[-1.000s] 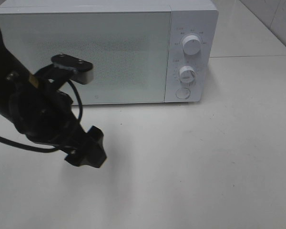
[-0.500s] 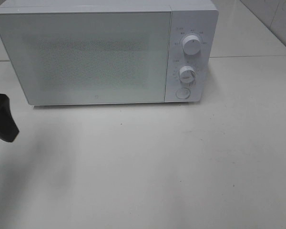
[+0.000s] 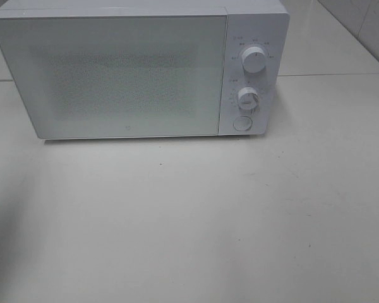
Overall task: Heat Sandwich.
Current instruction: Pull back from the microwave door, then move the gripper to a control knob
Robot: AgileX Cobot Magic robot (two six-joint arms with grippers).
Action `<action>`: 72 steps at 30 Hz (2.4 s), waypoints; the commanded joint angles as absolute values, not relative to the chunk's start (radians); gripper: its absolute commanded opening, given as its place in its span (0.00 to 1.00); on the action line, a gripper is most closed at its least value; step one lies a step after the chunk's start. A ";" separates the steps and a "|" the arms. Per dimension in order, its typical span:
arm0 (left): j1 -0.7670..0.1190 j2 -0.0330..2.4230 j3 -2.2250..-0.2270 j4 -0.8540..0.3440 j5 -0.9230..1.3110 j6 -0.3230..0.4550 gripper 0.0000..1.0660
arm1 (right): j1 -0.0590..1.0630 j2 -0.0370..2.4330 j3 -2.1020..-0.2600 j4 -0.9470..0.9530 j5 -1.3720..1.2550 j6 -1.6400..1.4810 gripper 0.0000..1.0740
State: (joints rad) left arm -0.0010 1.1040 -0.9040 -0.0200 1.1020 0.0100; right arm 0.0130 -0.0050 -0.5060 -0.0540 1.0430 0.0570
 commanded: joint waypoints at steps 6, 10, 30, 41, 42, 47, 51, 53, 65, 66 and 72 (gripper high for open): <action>0.002 0.871 -0.740 0.009 1.121 -0.013 0.92 | 0.011 -0.029 -0.507 -0.053 1.036 0.060 0.71; 0.002 0.741 -0.674 0.008 1.122 -0.011 0.92 | 0.011 -0.029 -0.507 -0.053 1.036 0.060 0.71; 0.002 0.150 -0.534 -0.071 1.127 0.082 0.92 | 0.011 -0.029 -0.507 -0.053 1.036 0.060 0.71; 0.002 0.020 -0.496 -0.075 1.038 0.082 0.92 | 0.011 -0.029 -0.507 -0.053 1.036 0.060 0.71; 0.002 0.016 -0.496 -0.075 1.038 0.082 0.92 | 0.011 -0.029 -0.507 -0.053 1.036 0.060 0.71; 0.002 0.006 -0.496 -0.076 1.038 0.081 0.92 | 0.011 -0.029 -0.507 -0.053 1.036 0.060 0.71; 0.002 0.006 -0.496 -0.076 1.038 0.081 0.92 | 0.011 -0.029 -0.507 -0.053 1.036 0.060 0.71; 0.002 0.006 -0.496 -0.076 1.038 0.081 0.92 | 0.011 -0.029 -0.507 -0.053 1.036 0.060 0.71; 0.002 -0.033 -0.496 -0.074 1.037 0.081 0.92 | 0.011 -0.029 -0.507 -0.053 1.036 0.060 0.71; 0.002 -0.033 -0.496 -0.074 1.037 0.081 0.92 | 0.011 -0.029 -0.507 -0.053 1.036 0.060 0.71; 0.002 -0.032 -0.496 -0.074 1.037 0.081 0.92 | 0.011 -0.029 -0.507 -0.053 1.036 0.060 0.71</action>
